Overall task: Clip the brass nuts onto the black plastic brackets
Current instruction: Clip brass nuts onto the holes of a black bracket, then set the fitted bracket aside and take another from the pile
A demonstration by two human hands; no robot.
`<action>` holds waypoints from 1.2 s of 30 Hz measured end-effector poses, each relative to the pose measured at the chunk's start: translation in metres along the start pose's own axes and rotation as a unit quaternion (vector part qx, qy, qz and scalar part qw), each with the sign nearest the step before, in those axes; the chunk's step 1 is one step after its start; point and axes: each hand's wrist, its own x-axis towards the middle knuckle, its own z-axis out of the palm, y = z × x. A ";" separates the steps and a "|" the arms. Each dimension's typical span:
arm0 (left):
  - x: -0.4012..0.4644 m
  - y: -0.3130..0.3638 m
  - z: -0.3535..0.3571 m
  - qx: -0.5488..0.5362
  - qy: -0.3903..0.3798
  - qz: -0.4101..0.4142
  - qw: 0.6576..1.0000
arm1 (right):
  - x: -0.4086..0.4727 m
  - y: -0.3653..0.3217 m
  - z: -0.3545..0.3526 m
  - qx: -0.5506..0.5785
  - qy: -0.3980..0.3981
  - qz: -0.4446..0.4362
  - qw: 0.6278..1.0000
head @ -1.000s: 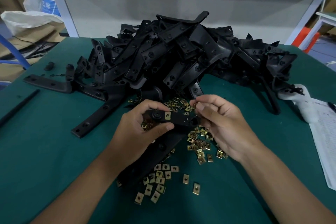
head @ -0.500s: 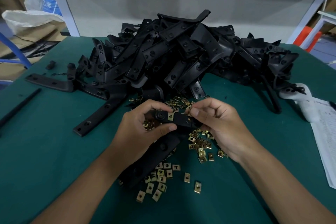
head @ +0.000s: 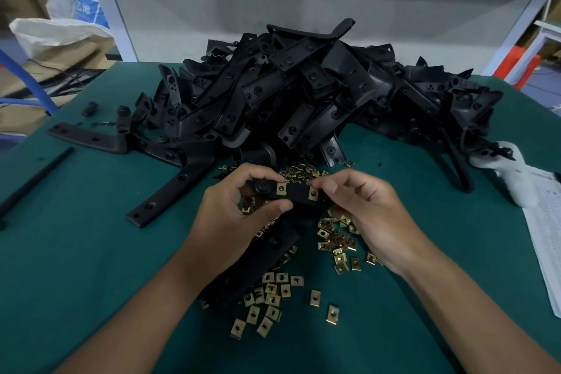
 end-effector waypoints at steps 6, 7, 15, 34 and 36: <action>0.001 -0.001 -0.001 -0.003 0.021 0.002 1.000 | -0.001 0.002 0.001 -0.039 -0.033 -0.031 0.998; 0.000 0.001 -0.001 -0.002 0.019 0.005 1.000 | -0.001 0.000 0.001 -0.047 -0.024 -0.038 0.998; -0.004 0.041 0.017 0.065 0.024 0.054 0.996 | -0.039 -0.049 -0.016 -0.189 0.019 -0.130 0.973; -0.097 0.198 0.351 -0.068 -0.303 0.328 0.892 | -0.429 -0.117 -0.136 -0.476 0.490 0.002 0.731; -0.105 0.199 0.361 -0.040 -0.339 0.327 0.881 | -0.444 -0.113 -0.137 -0.481 0.507 0.035 0.714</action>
